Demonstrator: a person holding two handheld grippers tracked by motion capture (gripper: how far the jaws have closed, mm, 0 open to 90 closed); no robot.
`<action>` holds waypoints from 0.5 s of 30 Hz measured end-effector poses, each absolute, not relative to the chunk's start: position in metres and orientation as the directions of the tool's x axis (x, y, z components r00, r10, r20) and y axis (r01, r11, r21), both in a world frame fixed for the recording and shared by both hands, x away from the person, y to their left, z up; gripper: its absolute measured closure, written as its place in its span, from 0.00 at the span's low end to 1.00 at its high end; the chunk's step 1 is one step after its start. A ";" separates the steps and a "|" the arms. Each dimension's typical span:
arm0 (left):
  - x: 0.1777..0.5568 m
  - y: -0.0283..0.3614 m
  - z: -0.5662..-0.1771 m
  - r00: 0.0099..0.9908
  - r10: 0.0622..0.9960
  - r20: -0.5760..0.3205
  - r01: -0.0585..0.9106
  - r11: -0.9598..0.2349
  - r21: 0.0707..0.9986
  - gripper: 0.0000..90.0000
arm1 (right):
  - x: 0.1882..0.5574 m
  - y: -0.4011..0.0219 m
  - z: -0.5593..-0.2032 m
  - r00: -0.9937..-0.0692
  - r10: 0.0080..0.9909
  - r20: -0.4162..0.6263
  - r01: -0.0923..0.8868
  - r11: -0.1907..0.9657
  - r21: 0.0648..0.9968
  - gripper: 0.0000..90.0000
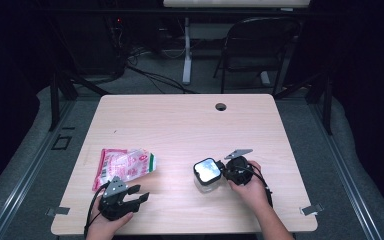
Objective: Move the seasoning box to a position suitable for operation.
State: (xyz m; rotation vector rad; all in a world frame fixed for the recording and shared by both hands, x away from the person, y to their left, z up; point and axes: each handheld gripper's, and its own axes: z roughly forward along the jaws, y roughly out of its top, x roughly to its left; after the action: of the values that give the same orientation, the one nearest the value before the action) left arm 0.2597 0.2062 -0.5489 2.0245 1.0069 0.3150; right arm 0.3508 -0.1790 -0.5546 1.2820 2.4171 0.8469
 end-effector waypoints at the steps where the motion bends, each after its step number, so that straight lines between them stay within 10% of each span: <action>1: 0.260 0.206 -0.549 0.648 0.751 -0.131 0.541 -0.333 0.772 0.58 | 0.350 -0.179 -0.554 -0.570 0.822 0.010 0.657 0.448 0.606 0.93; 15: 0.259 0.204 -0.548 0.651 0.749 -0.121 0.534 -0.339 0.774 0.58 | 0.329 -0.168 -0.554 -0.577 0.817 -0.027 0.640 0.472 0.606 0.95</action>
State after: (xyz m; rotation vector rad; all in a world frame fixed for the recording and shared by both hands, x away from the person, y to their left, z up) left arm 0.2586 0.2044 -0.5483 2.0296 0.9969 0.3247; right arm 0.3286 -0.1677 -0.5542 1.2350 2.4109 0.7957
